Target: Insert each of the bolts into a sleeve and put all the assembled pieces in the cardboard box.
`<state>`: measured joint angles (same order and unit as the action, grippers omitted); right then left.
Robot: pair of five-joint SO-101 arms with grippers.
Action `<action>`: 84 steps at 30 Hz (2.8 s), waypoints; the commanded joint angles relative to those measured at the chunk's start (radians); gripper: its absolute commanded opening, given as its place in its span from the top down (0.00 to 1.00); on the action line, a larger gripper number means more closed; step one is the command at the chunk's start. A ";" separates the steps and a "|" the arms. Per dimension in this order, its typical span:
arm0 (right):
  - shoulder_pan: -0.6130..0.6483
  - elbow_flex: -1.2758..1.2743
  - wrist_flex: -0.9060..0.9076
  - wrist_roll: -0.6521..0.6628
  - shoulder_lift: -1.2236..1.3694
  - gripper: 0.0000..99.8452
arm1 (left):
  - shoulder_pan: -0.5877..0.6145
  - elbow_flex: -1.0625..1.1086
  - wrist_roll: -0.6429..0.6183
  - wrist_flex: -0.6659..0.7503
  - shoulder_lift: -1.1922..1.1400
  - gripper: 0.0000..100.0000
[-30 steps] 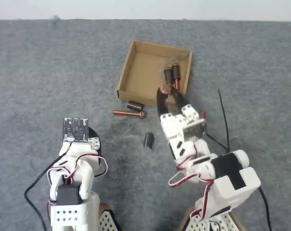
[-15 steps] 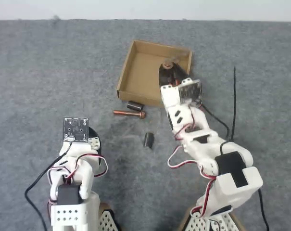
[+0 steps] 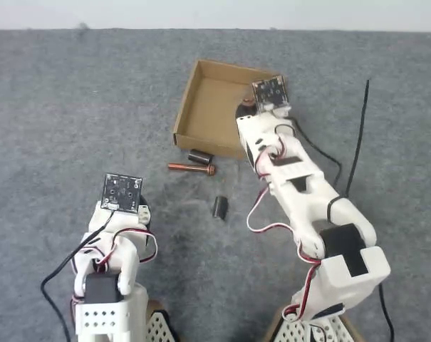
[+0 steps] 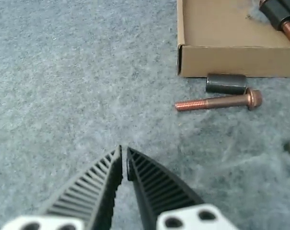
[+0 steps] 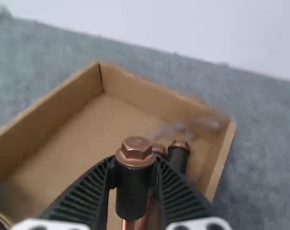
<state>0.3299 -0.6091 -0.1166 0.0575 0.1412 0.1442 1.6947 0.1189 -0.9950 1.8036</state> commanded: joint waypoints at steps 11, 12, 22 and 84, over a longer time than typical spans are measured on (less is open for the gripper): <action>-0.015 0.425 0.565 0.003 0.005 0.99 | 0.005 -0.008 0.009 -0.005 0.009 0.99; -0.021 0.459 0.601 0.003 0.027 0.99 | 0.005 -0.008 0.009 -0.005 0.009 0.99; -0.065 0.822 0.908 -0.002 0.268 0.99 | 0.005 -0.008 0.009 -0.005 0.009 0.99; 0.031 1.422 1.445 -0.052 0.532 1.00 | 0.005 -0.008 0.011 0.002 0.009 0.99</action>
<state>0.3759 0.6843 1.2367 0.0008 0.7104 0.1442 1.6947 0.1189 -0.9950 1.8036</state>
